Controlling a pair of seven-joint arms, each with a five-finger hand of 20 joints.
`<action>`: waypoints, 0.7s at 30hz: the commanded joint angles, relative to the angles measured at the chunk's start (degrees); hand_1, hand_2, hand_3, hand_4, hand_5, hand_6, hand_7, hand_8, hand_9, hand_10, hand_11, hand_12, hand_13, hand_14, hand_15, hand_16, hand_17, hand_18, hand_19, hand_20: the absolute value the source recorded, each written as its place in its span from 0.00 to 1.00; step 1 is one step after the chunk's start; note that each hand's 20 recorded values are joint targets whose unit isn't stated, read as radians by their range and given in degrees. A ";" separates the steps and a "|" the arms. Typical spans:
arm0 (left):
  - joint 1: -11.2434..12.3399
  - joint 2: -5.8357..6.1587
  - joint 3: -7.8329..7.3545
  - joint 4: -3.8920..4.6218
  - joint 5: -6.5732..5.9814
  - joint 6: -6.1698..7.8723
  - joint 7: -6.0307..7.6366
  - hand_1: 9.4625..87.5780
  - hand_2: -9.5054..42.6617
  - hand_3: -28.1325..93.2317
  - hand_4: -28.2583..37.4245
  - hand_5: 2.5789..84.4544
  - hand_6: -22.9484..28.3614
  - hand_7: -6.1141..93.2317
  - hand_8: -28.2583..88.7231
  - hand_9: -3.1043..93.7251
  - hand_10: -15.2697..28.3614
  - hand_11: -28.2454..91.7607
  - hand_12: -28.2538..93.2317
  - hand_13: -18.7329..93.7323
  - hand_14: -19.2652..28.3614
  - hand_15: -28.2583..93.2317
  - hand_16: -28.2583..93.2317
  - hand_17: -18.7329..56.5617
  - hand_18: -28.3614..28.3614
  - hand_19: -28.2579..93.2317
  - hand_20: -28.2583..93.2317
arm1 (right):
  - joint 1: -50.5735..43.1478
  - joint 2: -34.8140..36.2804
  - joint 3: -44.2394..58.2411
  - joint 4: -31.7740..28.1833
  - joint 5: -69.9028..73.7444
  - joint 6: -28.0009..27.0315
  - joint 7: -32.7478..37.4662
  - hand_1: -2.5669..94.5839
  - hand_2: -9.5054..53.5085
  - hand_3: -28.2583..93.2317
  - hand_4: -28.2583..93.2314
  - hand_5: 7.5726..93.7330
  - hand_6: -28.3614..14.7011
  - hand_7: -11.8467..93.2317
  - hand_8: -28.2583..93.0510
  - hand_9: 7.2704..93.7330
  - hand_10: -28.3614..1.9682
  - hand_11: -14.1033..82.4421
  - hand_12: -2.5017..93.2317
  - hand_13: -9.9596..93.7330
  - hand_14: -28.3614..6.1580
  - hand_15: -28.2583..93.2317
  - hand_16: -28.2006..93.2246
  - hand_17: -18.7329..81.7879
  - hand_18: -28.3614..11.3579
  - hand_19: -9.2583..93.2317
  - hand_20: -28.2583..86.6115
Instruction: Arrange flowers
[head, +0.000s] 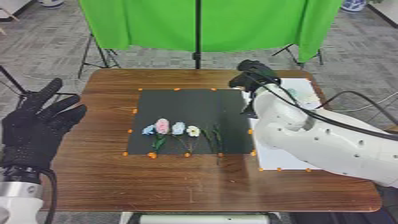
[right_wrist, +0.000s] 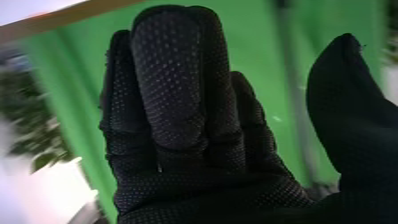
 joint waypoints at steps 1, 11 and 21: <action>1.27 -0.22 0.09 -0.31 -0.29 0.77 0.64 0.15 0.35 0.87 0.00 0.33 0.57 0.24 0.14 0.38 0.84 0.50 0.33 0.40 1.00 0.73 0.13 0.15 0.97 0.72 0.44 | 1.58 9.52 -2.00 6.80 3.25 -6.68 6.17 0.34 0.08 0.87 0.04 0.35 0.54 0.21 0.15 0.80 0.41 0.43 0.19 0.87 0.59 0.70 0.35 0.60 0.21 0.97 0.15; 0.31 0.41 1.06 0.26 -0.66 0.24 1.10 0.15 0.35 0.87 0.00 0.33 0.57 0.24 0.14 0.37 0.83 0.50 0.33 0.40 1.00 0.73 0.13 0.15 0.96 0.72 0.44 | 3.15 9.98 -3.47 13.02 6.64 -8.89 7.74 0.35 0.07 0.87 0.04 0.28 0.54 0.20 0.16 0.80 0.41 0.45 0.19 0.88 0.61 0.71 0.36 0.62 0.22 0.98 0.11; -0.49 1.08 1.61 0.58 -0.81 -0.25 1.16 0.15 0.35 0.87 0.00 0.33 0.56 0.24 0.14 0.37 0.83 0.49 0.33 0.40 1.00 0.73 0.13 0.15 0.96 0.72 0.44 | 3.67 9.66 -5.30 14.98 6.41 -15.21 6.69 0.36 0.06 0.87 0.03 0.26 0.63 0.21 0.15 0.79 0.42 0.45 0.19 0.88 0.60 0.72 0.36 0.62 0.22 0.99 0.09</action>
